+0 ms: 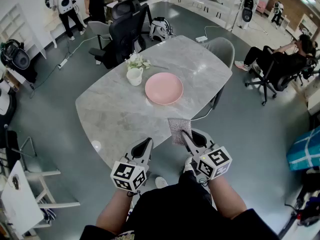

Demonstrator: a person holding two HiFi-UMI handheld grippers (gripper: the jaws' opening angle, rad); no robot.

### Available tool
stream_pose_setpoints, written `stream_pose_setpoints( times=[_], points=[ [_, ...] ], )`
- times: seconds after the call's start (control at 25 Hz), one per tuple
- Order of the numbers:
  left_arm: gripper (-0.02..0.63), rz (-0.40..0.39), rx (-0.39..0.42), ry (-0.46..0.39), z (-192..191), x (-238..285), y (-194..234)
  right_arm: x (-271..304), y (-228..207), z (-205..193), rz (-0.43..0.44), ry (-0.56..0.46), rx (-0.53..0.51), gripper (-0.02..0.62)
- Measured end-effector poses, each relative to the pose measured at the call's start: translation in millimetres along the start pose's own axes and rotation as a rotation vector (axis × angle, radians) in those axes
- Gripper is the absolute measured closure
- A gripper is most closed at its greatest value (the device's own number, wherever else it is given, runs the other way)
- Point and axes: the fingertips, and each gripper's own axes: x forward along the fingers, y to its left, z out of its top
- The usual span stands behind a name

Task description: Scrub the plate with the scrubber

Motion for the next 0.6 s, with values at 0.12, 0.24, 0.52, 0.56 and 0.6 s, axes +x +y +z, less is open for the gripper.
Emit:
stream_pose_setpoints(
  times=[0.12,0.24,0.52,0.56,0.6],
  points=[
    [0.588,-0.003,-0.001,0.001,0.3,1.9,-0.8,0.6,-0.6,0.8,0.002,0.0,-0.002,0.525],
    [0.588,-0.005,0.0,0.001,-0.1,2.4,-1.3,0.5,-0.1,1.3,0.011,-0.004,0.006,0.525],
    [0.588,-0.012,0.0,0.004,-1.9,2.2,-0.2,0.3,-0.9,2.4,0.005,-0.017,0.01,0.522],
    [0.588,-0.012,0.0,0.003,-1.6,2.3,-0.3,0.6,-1.1,2.8,0.006,-0.017,0.008,0.522],
    [0.588,-0.011,0.001,0.003,-1.3,2.0,-0.5,0.5,-0.8,3.5,0.008,-0.017,0.006,0.522]
  ],
)
